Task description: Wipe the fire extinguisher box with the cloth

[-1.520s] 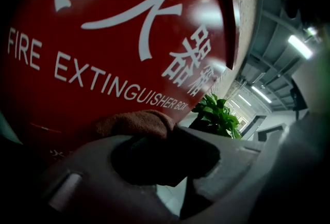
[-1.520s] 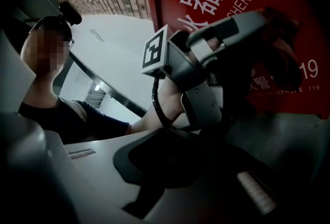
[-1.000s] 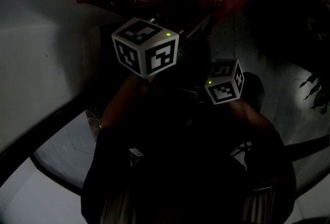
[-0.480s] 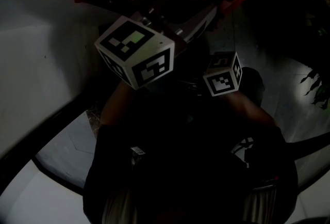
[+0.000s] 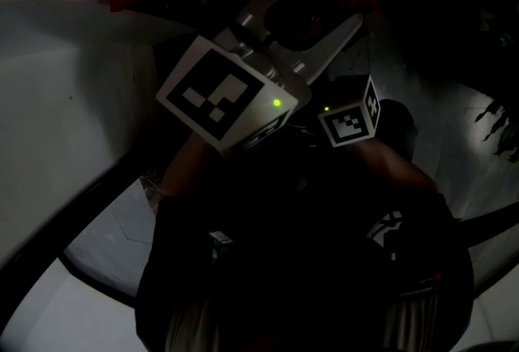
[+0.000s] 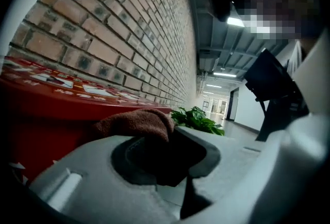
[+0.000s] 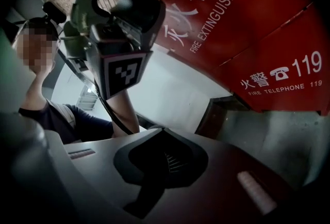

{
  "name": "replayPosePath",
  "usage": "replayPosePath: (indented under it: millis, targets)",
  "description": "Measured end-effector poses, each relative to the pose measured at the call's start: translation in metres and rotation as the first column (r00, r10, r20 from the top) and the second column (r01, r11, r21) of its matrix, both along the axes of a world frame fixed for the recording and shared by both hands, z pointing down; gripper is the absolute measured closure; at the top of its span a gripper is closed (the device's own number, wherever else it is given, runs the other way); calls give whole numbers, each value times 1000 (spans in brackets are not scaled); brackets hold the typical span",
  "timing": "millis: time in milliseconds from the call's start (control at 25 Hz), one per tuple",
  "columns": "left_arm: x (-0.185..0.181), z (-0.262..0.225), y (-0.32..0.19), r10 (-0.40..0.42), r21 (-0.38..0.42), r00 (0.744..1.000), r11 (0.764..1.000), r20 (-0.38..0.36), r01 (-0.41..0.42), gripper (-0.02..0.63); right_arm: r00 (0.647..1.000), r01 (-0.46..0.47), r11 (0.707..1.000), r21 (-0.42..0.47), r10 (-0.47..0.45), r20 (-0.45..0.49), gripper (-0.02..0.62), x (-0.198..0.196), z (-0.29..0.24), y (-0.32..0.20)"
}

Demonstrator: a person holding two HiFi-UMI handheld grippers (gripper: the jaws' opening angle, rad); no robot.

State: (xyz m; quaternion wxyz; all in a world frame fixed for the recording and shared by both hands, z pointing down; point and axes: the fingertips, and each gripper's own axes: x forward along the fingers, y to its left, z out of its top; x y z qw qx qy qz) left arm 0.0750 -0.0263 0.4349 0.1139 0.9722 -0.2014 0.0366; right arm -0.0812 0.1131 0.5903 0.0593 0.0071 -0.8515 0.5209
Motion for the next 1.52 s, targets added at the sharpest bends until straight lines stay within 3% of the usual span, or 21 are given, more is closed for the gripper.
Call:
replayPosePath:
  millis: [120,280,360,440,600,760,920,1080,1240,1400,1520]
  targets:
    - [10,4,11,68,30,997,997,48,-69,503,1000,22,1000,6,-22,-18,597,-2,3,4]
    - [19,38,20,169,-93,981,983,94,-161,503,998,35,999,26,-34,-44,597,-1,7,7]
    - [27,72,30,276,-210,955,946,111,-248,503,996,66,996,54,-63,-57,597,-1,8,13]
    - [33,112,37,348,-341,932,893,105,-295,503,992,109,988,110,-100,-78,597,0,8,21]
    - [34,197,42,405,-572,911,767,79,-291,503,985,161,971,177,-148,-85,597,8,5,33]
    - [31,279,40,351,-698,928,695,123,-170,503,991,107,979,173,-92,-92,597,18,7,28]
    - [39,334,32,264,-748,949,662,171,-50,503,996,-1,985,174,16,-83,597,30,4,9]
    - [52,380,24,145,-818,976,573,165,54,503,990,-119,985,127,127,-54,597,42,1,-10]
    - [53,413,11,16,-825,975,536,224,181,503,983,-175,981,83,178,-31,597,46,-3,-15]
    - [44,427,-15,-108,-856,972,460,208,235,503,985,-170,981,90,173,-23,597,47,-3,-17]
    - [45,429,-18,-130,-849,969,467,210,247,503,986,-166,982,91,168,-15,597,45,-5,-15]
